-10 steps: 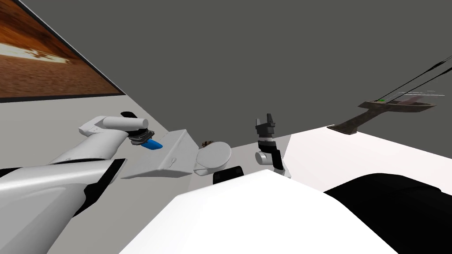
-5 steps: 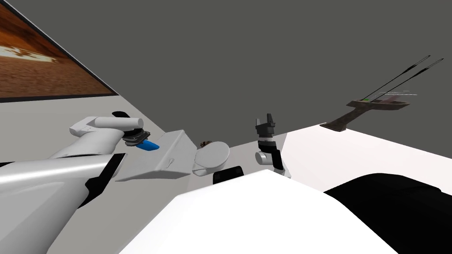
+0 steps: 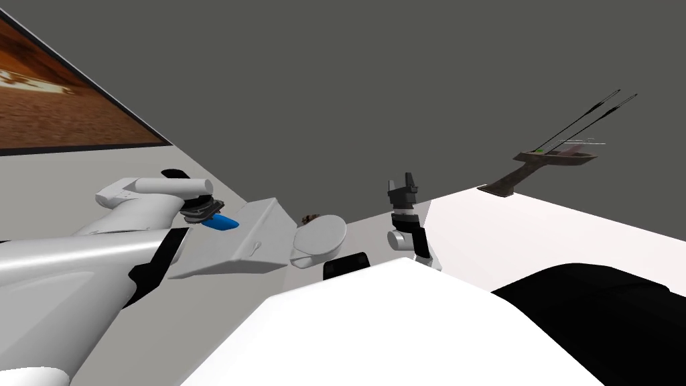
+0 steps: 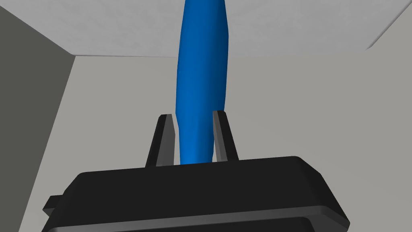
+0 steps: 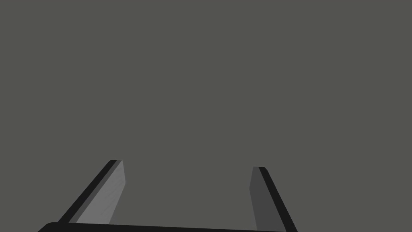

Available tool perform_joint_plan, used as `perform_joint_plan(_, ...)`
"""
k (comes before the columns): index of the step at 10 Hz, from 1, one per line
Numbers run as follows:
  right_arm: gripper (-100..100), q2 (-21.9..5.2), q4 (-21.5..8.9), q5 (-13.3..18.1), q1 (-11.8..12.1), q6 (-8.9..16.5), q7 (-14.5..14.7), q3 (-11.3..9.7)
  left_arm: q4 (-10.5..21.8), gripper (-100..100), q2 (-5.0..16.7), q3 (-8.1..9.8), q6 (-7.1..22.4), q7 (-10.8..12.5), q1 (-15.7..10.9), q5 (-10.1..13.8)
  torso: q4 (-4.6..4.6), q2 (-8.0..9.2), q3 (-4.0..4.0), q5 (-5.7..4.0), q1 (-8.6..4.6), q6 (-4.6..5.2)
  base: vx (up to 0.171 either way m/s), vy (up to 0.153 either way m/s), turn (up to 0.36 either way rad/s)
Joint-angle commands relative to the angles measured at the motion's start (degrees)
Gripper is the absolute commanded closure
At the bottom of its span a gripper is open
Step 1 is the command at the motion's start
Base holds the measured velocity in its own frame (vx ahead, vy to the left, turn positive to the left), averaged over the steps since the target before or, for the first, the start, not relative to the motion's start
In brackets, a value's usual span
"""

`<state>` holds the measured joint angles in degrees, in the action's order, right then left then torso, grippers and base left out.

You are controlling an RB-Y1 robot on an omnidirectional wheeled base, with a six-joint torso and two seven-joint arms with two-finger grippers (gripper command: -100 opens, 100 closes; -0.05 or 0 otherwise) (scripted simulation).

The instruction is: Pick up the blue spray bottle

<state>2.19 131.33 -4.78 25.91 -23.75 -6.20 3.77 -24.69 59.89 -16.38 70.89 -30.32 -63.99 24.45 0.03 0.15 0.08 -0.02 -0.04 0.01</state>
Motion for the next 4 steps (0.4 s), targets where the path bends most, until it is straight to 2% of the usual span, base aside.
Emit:
perform_joint_plan(1,0,0.00,0.00,0.00,0.00,0.00,0.00,0.00,1.60,100,-0.10,0.02,-0.36,-0.32,-0.40,-0.15,0.00,0.00,0.00,0.00,0.00,0.00,-0.008,-0.007,-0.004)
perform_joint_plan(2,0,0.00,0.00,0.00,0.00,0.00,0.00,0.00,4.73,100,-0.36,0.41,-1.54,-1.64,-1.96,-1.01,0.00,-0.03,-0.01,0.00,0.04,-0.03,-0.019,-0.014,-0.059)
perform_joint_plan(3,0,0.00,0.00,0.00,0.00,0.00,0.00,0.00,3.63,100,-0.34,0.15,-1.11,-1.01,-1.48,-0.68,0.00,-0.01,-0.01,0.00,0.02,0.01,-0.013,-0.007,-0.015)
perform_joint_plan(4,0,0.00,0.00,0.00,0.00,0.00,0.00,0.00,3.83,0,-0.36,0.20,-1.25,-1.16,-1.52,-0.72,0.01,-0.03,-0.01,-0.02,0.03,-0.01,0.000,0.000,0.000)
